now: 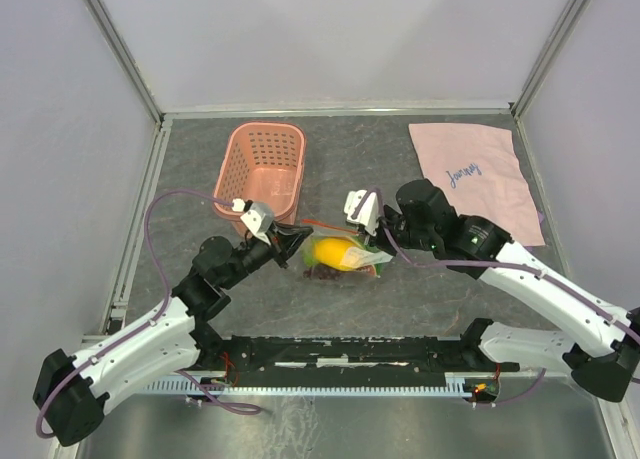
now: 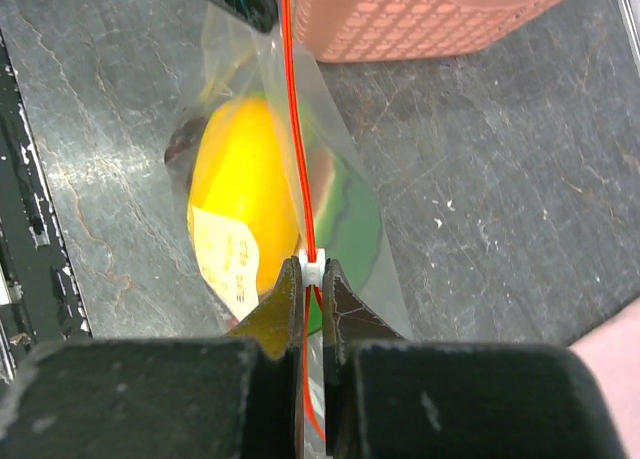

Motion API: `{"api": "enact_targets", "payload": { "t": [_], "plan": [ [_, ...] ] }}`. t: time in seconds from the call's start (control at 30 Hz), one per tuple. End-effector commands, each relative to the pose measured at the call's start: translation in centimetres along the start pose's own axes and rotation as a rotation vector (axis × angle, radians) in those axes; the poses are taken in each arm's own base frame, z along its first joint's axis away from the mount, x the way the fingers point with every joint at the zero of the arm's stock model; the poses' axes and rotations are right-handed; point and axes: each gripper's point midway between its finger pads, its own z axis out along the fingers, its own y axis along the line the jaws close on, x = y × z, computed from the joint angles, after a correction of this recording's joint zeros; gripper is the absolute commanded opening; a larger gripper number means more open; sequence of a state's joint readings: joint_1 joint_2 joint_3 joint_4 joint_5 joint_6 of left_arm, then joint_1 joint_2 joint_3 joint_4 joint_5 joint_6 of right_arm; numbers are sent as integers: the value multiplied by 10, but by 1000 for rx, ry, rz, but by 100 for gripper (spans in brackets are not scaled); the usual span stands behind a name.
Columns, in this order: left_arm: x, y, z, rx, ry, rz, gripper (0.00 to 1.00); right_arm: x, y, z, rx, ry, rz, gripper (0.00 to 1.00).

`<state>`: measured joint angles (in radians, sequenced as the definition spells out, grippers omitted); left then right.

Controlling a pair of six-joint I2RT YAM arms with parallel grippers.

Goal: Place the food in the zip-top bag and seal the zipper
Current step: Zip the zipper food storage bag at the center of the board.

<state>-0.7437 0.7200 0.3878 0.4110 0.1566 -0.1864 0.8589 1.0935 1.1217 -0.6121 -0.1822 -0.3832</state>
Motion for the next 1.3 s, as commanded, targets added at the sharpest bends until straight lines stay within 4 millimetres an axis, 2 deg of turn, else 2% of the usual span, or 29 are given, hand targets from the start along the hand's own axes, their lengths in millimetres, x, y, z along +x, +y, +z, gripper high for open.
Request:
{"api": "enact_targets", "payload": {
  "t": [0.0, 0.5, 0.97, 1.13, 1.27],
  "plan": [
    [-13, 32, -1, -163, -52, -39, 3, 17, -16, -23, 124, 57, 50, 2],
    [-4, 56, 1, -263, -6, -69, 3, 46, -25, -56, 286, 116, 142, 2],
    [-7, 78, 1, -356, 1, -102, 3, 74, -37, -90, 464, 185, 211, 2],
    [-6, 78, 6, -348, 14, -112, 3, 82, -51, -101, 576, 206, 255, 2],
    [-10, 78, 13, -335, 13, -113, 3, 77, -66, -107, 670, 174, 292, 2]
  ]
}}
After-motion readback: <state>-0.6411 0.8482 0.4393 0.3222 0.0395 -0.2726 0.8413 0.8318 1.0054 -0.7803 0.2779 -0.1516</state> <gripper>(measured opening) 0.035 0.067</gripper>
